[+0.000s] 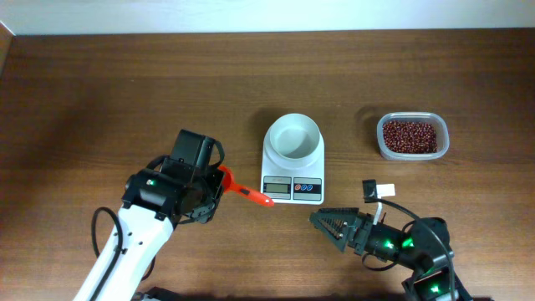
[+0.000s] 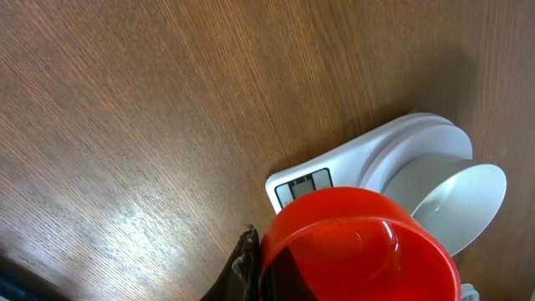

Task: Scoop and weigh 50g on scale
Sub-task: 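Move the right gripper left toward the scoop's handle, then grasp the scoop handle with the right gripper in front of scale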

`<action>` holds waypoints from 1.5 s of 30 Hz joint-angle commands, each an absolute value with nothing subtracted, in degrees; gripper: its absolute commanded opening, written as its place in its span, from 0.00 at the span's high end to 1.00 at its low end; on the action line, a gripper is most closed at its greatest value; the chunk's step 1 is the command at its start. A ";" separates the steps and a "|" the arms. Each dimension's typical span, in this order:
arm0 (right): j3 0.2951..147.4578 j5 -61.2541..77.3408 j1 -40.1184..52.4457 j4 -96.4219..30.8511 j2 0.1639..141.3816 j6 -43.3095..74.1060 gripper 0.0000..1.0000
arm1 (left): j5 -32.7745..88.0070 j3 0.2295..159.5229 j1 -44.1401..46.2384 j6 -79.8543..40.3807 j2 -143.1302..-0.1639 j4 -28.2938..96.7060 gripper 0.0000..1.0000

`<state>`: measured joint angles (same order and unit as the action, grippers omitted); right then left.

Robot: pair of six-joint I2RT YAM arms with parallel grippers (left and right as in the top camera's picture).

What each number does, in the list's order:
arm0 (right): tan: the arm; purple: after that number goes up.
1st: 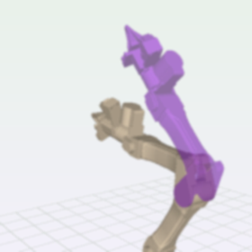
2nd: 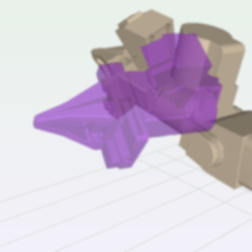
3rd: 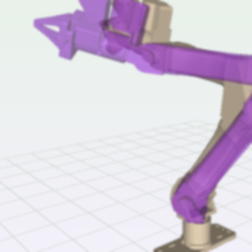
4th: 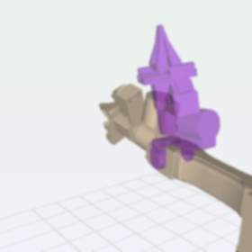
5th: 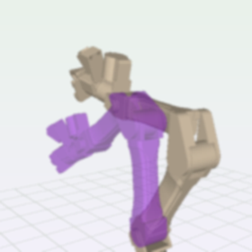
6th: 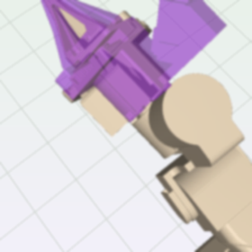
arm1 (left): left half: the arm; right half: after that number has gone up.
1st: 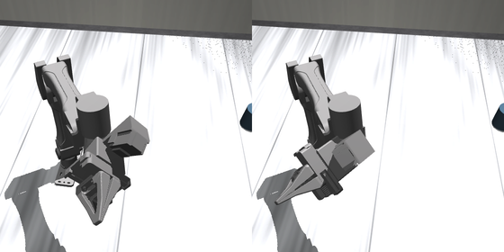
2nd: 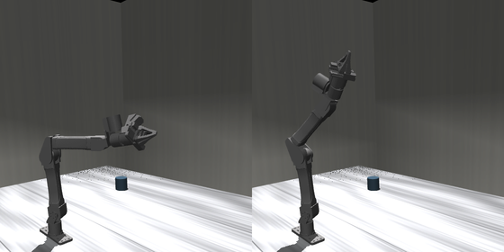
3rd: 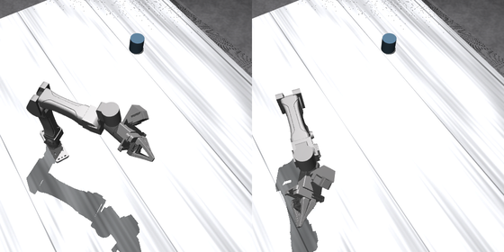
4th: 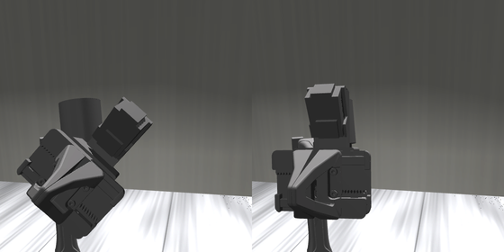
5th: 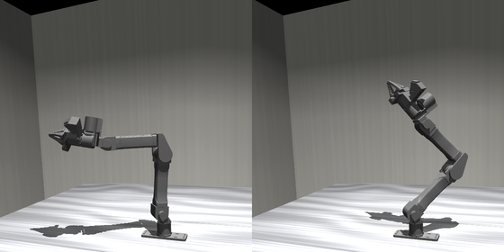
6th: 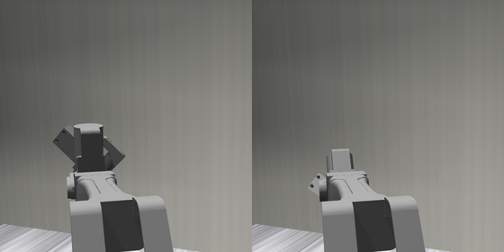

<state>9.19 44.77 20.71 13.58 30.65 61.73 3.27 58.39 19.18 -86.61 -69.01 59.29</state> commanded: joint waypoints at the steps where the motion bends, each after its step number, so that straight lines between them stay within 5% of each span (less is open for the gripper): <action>1: 10.09 39.64 23.77 13.78 32.10 62.04 0.01 | 3.70 59.29 19.46 -87.39 -69.28 59.40 1.00; 19: 10.09 27.07 37.36 29.61 49.06 64.14 0.05 | 3.66 59.29 20.12 -87.37 -70.94 59.44 1.00; 32: 10.09 16.19 47.27 48.71 64.82 63.92 0.23 | 3.62 59.18 28.51 -90.65 -71.94 59.66 1.00; 45: 10.09 14.52 47.40 49.67 66.32 63.94 0.47 | 4.73 59.18 34.15 -97.12 -76.18 59.64 1.00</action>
<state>9.45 15.57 46.98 49.56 65.30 64.40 3.97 58.39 32.62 -92.88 -75.72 59.51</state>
